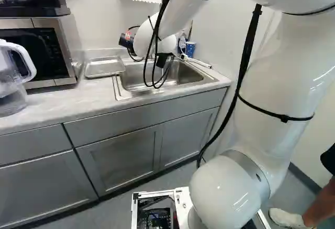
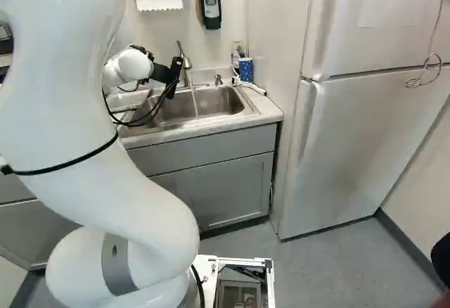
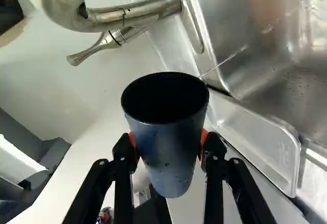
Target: Rinse the cup and place it in the tray
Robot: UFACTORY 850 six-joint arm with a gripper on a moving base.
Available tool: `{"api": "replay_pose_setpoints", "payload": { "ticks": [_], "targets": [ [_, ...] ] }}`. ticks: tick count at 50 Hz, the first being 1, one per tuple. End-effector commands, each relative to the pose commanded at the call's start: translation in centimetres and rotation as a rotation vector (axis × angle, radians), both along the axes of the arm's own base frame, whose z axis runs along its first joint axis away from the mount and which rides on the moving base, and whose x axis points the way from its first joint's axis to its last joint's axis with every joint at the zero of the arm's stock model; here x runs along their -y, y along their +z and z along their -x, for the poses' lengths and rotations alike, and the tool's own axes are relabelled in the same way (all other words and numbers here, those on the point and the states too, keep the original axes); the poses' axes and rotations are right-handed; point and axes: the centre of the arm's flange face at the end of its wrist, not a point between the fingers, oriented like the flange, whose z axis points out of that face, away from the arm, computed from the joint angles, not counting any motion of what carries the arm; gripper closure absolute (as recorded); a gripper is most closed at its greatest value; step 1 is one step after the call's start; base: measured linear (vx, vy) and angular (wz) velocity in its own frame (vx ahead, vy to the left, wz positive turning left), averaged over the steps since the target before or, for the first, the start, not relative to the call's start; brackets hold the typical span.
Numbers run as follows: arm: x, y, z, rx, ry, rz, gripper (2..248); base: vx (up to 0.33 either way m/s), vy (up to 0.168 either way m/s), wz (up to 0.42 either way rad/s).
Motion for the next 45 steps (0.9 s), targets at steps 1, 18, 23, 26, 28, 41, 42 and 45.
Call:
{"api": "replay_pose_setpoints", "payload": {
  "ticks": [1, 18, 23, 26, 28, 41, 42, 45],
  "targets": [
    [0.00, 0.00, 0.00, 0.000, 0.000, 0.000, 125, 0.000, 0.000, 0.000],
    [0.00, 0.00, 0.00, 0.000, 0.000, 0.000, 125, 0.000, 0.000, 0.000],
    [0.00, 0.00, 0.00, 0.011, 0.005, 0.021, 125, 0.000, 0.000, 0.000],
    [0.00, 0.00, 0.00, 0.022, 0.011, 0.043, 125, 0.000, 0.000, 0.000],
    [0.00, 0.00, 0.00, 0.030, 0.015, 0.059, 125, 0.000, 0.000, 0.000],
    [0.00, 0.00, 0.00, 0.088, 0.043, 0.175, 125, 0.000, 0.000, 0.000],
    [0.00, 0.00, 0.00, 0.092, 0.045, 0.184, 125, 0.000, 0.000, 0.000],
    [0.00, 0.00, 0.00, 0.106, 0.052, 0.211, 125, 0.000, 0.000, 0.000]
  ]
}}
